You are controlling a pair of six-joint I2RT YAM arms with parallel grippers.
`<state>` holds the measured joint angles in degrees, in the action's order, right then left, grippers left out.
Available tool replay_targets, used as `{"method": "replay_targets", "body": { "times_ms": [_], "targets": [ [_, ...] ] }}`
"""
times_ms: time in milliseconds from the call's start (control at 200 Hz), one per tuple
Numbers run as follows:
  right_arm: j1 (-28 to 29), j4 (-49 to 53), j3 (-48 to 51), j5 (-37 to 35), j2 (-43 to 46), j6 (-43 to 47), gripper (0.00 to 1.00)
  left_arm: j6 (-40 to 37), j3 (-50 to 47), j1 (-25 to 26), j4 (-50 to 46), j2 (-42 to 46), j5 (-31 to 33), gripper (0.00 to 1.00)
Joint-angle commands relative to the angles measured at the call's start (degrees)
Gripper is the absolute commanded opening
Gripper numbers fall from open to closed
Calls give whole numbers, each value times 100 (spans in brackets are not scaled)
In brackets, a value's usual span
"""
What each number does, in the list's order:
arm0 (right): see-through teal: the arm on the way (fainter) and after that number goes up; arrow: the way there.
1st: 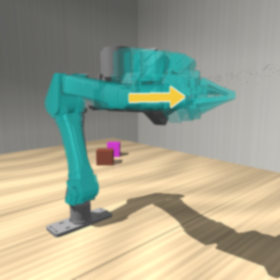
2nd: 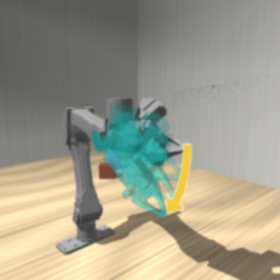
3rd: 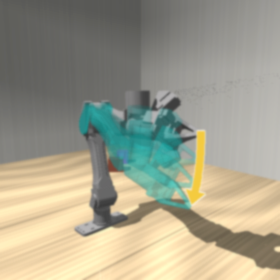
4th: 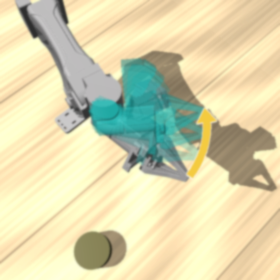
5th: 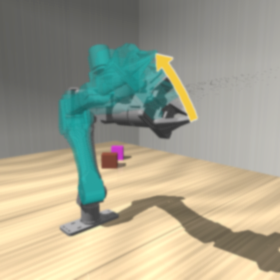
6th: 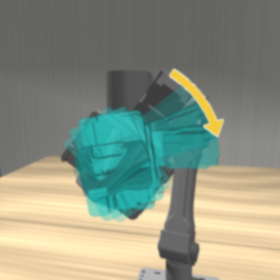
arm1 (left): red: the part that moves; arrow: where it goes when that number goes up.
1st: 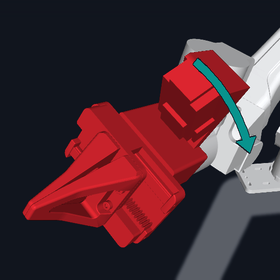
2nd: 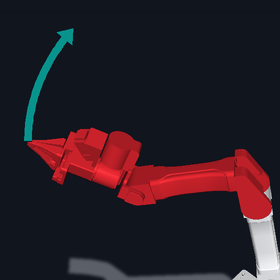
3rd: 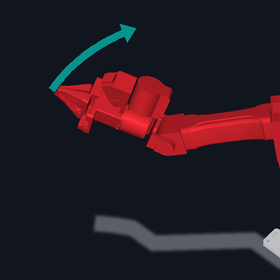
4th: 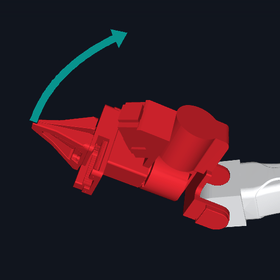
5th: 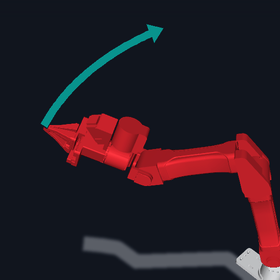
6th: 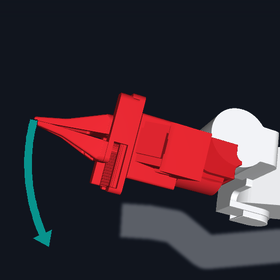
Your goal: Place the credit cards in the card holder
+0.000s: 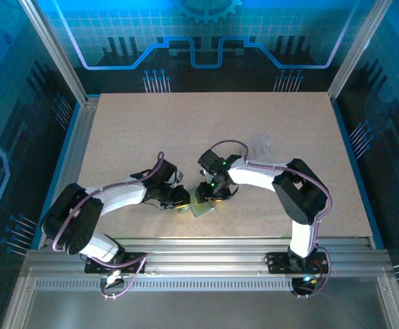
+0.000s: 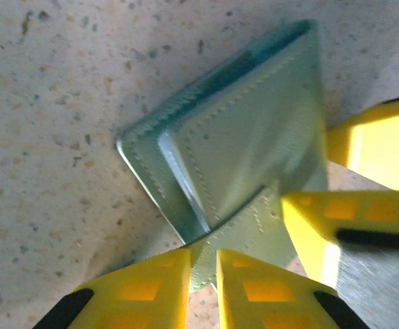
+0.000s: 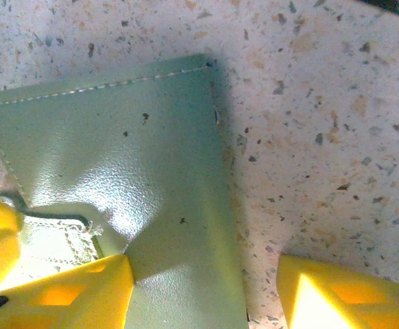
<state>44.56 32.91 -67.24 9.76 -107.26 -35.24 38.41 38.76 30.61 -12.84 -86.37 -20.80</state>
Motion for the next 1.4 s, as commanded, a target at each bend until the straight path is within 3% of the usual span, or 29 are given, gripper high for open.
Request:
{"method": "replay_targets", "body": {
  "times_ms": [0, 385, 530, 635, 695, 790, 945, 1056, 1251, 1336, 1396],
  "targets": [
    [41, -291, 36, 369, -318, 114, 60, -215, 97, 74, -250, -295, 243, 19],
    [-98, -1344, 187, 1987, -282, 160, 64, -140, -529, 181, -176, -517, 633, 18],
    [90, -1829, 283, 2569, -154, 58, 56, -21, -616, 180, 75, -658, 625, 18],
    [123, -1913, 415, 2603, 83, -24, 37, 50, -602, 181, 194, -674, 515, 18],
    [69, -1644, 469, 2224, 315, -10, 17, 85, -611, 167, 190, -546, 482, 18],
    [-112, -1029, 555, 1438, 746, -18, 0, 156, -688, 44, 156, -135, 345, 22],
    [124, 1803, -199, -2400, 1160, -232, 0, 105, -765, -250, -354, 744, 496, 26],
    [463, 3596, -719, -4434, 932, -961, 0, 37, -774, -394, -727, 1167, 632, 26],
    [1039, 5477, -1450, -5764, -209, -2443, 0, 131, -800, -578, -883, 1454, 636, 26],
    [1316, 5685, -1849, -5781, -752, -2618, 0, 164, -809, -599, -917, 1512, 655, 27],
    [1454, 5390, -2073, -5535, -1035, -2371, 5, 182, -822, -635, -940, 1548, 639, 27]
  ]
}}
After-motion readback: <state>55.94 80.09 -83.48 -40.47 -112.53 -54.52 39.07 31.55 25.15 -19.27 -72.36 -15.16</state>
